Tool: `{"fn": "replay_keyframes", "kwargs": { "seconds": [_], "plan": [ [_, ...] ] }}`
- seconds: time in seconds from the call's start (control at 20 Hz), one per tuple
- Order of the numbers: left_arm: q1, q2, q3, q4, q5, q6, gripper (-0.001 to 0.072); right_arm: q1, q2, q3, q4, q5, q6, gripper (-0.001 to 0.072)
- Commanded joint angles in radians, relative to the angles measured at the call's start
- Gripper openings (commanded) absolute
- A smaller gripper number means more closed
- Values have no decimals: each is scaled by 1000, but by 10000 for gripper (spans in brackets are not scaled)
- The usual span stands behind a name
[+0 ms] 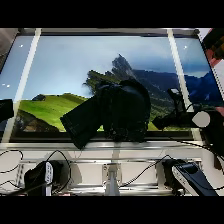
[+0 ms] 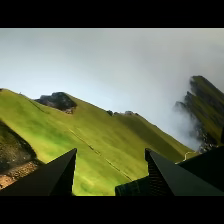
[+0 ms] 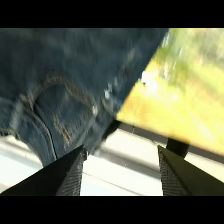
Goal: Fold the clothes and pants, and hang the long-sleeved shirts on hangers.
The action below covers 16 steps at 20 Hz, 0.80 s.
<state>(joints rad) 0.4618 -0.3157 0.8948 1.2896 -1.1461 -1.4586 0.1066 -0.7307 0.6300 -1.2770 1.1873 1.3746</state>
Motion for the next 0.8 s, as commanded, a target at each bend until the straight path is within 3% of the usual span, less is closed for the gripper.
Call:
{"fn": "replay_keyframes", "kwargs": {
  "seconds": [0.0, 0.4, 0.65, 0.75],
  "plan": [
    [-1, 0, 0, 0, 0, 0, 472, -1, 0, -145, 70, -38, 23, 492],
    [-1, 0, 0, 0, 0, 0, 472, 0, -81, -307, 421, -204, 16, 492],
    [-1, 0, 0, 0, 0, 0, 472, 0, -194, -305, 653, -137, -159, 491],
    [-1, 0, 0, 0, 0, 0, 472, 0, -193, -304, 690, -147, -166, 491]
  ]
}}
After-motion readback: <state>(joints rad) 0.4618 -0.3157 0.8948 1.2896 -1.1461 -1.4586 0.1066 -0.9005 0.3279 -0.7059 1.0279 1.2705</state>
